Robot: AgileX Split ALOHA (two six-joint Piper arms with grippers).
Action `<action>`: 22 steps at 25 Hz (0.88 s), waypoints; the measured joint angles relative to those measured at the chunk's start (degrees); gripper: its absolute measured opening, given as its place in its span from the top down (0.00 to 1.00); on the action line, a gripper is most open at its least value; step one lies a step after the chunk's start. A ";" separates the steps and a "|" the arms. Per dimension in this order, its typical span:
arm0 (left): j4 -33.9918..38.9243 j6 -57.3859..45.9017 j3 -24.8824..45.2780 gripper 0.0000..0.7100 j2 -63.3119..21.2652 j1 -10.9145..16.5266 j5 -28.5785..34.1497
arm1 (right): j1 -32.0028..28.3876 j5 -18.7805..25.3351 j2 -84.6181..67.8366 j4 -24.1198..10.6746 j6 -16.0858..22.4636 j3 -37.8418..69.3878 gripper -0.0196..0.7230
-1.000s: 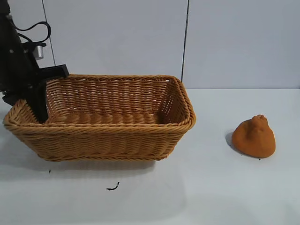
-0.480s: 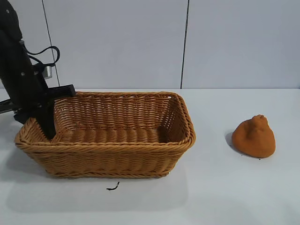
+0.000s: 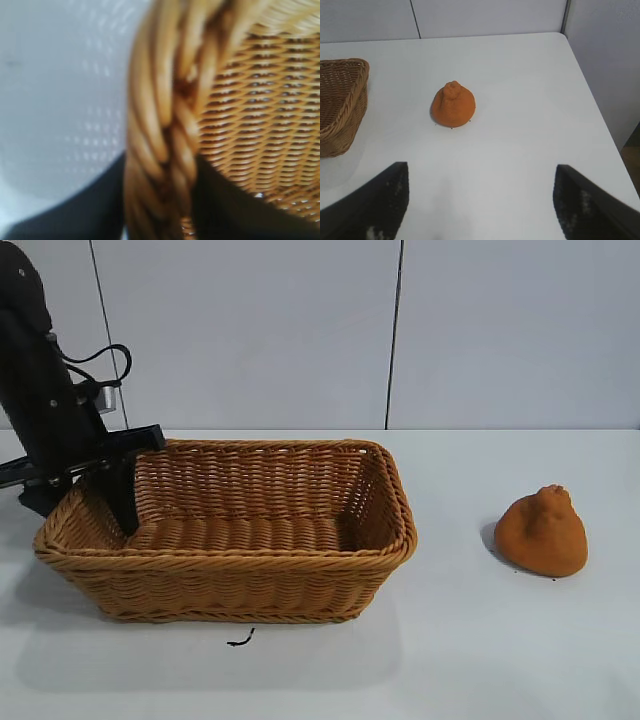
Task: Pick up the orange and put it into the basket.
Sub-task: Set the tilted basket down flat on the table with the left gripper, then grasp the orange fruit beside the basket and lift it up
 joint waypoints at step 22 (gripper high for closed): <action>9.06 -0.16 -11.94 0.02 -10.83 0.00 11.43 | 0.00 0.00 0.00 0.00 0.00 0.00 0.24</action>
